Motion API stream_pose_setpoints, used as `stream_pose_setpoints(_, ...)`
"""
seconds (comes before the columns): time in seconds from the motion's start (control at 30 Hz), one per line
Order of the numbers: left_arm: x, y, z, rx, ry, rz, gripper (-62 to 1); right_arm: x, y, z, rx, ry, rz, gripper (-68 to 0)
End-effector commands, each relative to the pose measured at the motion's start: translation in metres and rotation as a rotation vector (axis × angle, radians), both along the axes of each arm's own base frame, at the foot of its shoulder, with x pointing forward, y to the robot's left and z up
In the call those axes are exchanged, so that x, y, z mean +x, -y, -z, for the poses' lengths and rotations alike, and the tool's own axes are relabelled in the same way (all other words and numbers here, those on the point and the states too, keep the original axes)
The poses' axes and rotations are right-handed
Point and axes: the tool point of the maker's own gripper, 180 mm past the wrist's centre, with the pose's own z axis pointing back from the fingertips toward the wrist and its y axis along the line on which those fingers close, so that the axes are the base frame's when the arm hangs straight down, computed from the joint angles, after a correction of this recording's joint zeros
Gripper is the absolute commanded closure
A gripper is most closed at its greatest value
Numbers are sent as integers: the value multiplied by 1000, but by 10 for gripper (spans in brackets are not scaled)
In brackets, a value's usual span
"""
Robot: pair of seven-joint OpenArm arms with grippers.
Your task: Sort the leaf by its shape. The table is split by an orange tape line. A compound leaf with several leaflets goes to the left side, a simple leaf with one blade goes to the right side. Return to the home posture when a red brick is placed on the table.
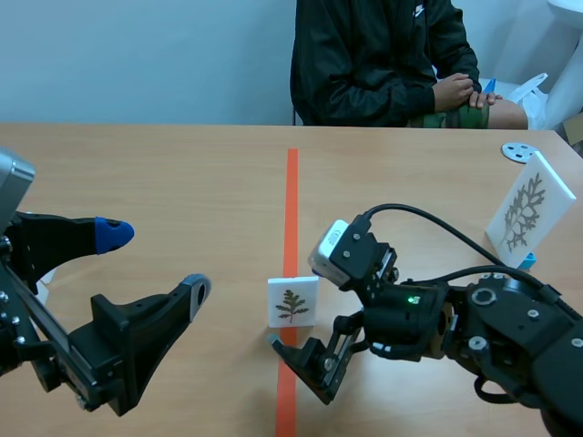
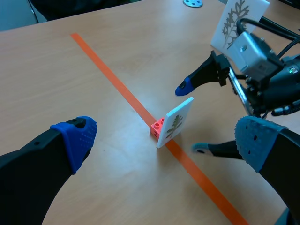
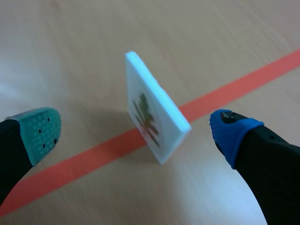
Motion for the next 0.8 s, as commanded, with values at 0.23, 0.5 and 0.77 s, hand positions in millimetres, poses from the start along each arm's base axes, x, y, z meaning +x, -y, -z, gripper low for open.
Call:
stream_pose_setpoints(0.23,3,0,-8,-17,26,-3,-623,8,-11,-6,-25,91,-2,-591)
stream_pose_setpoints(0.5,3,0,-8,-17,26,-3,-623,5,-17,-2,-41,99,-18,-409)
stream_pose_setpoints(0.77,3,0,-8,-17,26,-3,-623,5,-17,0,-49,94,-17,-270)
